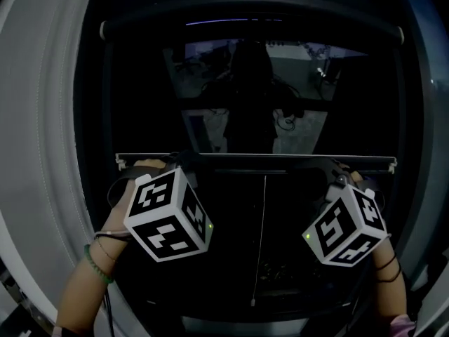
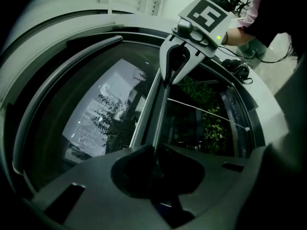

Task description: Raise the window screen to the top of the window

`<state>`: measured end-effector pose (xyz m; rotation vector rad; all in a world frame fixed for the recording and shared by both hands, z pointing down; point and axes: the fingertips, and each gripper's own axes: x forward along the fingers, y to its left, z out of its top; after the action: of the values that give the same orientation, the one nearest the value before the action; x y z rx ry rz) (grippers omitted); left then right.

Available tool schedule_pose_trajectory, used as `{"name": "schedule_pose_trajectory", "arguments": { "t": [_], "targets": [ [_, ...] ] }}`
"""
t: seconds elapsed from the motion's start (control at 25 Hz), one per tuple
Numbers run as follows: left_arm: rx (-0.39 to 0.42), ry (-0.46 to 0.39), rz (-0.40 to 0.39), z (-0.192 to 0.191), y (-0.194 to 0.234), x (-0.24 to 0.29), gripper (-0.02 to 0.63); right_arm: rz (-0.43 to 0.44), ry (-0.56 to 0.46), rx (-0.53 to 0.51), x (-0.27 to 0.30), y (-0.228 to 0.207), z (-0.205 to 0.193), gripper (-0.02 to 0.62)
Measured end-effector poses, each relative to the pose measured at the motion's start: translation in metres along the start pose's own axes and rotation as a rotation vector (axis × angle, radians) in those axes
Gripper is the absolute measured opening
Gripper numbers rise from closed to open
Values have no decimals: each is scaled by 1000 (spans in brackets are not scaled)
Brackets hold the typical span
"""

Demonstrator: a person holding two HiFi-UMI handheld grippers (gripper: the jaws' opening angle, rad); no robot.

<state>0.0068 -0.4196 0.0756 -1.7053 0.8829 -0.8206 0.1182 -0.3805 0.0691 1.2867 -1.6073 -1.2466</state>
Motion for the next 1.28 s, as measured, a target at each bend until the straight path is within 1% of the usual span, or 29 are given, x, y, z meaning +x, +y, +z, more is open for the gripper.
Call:
{"name": "schedule_pose_trajectory", "arguments": {
  "t": [0.12,0.28,0.52,0.72,0.88,1.16,1.28],
  "targets": [
    [-22,-22,2,10,31,-5,38,-29,-9,-6,0,-31,8,31],
    [-40,-49,39,20,70,-8,40,-70,-8,-19,3,-68,18,34],
    [1,-39,122,32,100,-16,40,-111,-8,-37,-1,-99,27,34],
    [5,-36,152,43,153,-22,40,-150,-9,-31,3,-148,45,35],
    [12,-36,185,50,183,-25,40,-177,-27,-25,7,-176,55,37],
    [-35,-44,257,58,234,-32,48,-214,-13,-30,7,-224,68,38],
    [-33,-44,288,65,252,-34,49,-232,-13,-20,8,-243,72,40]
  ]
}}
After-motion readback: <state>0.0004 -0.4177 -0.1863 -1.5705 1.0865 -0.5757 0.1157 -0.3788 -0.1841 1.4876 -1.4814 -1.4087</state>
